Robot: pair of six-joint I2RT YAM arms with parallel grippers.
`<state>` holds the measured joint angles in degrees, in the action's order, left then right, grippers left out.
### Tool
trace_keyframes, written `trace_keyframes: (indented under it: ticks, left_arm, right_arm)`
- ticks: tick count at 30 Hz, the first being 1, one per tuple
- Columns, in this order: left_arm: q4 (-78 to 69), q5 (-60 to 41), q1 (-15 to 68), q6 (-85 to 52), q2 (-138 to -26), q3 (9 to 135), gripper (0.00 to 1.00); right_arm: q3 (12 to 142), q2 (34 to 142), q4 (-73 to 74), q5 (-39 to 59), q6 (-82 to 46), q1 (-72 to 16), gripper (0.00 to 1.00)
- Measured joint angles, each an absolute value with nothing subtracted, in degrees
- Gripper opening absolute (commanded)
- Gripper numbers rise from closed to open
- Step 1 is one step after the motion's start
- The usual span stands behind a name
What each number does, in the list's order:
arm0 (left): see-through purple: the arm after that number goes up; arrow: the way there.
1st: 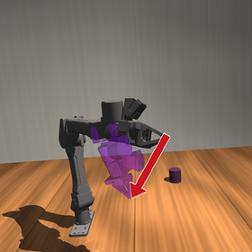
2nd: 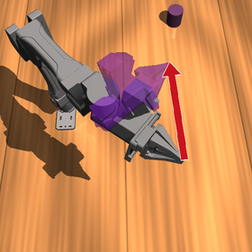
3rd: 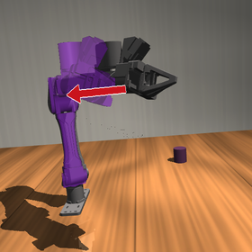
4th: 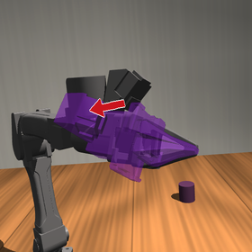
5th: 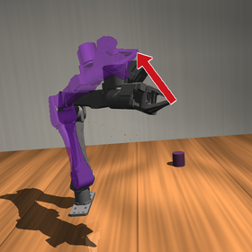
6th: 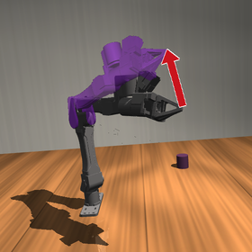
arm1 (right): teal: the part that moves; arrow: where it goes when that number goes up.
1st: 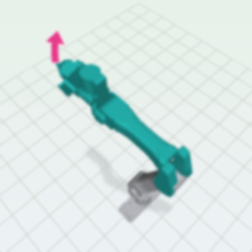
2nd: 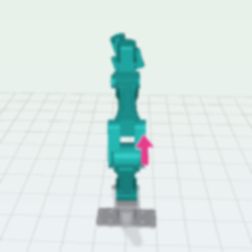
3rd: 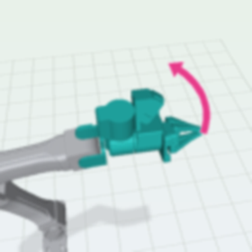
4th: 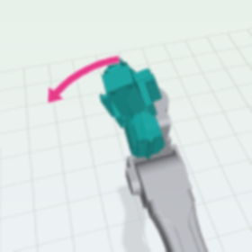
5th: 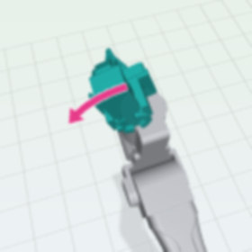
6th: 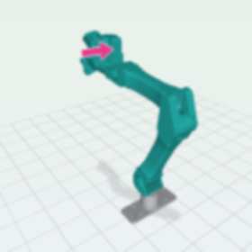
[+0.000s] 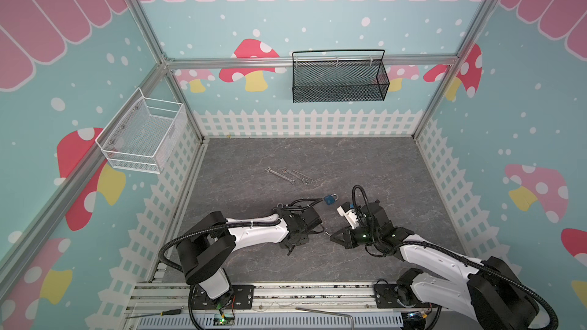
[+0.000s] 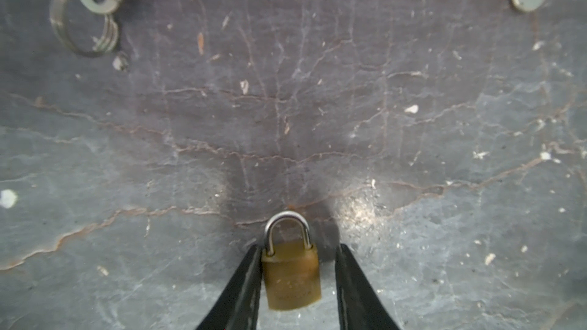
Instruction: Unlock with the key
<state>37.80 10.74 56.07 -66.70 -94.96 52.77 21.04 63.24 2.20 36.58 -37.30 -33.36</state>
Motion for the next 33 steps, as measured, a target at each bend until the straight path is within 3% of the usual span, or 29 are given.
trace_keyframes:
  ticks: [4,16,24,33]
  left_arm:
    - [38.2,11.3,56.2,-67.1,-94.9,52.6,0.28]
    - [38.2,11.6,56.4,-65.8,-94.9,52.4,0.27]
    - [38.9,11.4,56.4,-63.8,-95.2,52.9,0.00]
    - [39.5,10.0,55.5,-64.4,-92.1,53.0,0.00]
  right_arm:
    - [20.9,63.2,2.4,36.7,-37.3,-33.4,0.00]
    - [20.9,63.1,3.0,36.7,-37.6,-33.4,0.00]
    - [20.9,62.5,3.0,36.7,-38.3,-33.4,0.00]
    - [21.0,61.5,3.0,36.4,-41.3,-33.4,0.00]
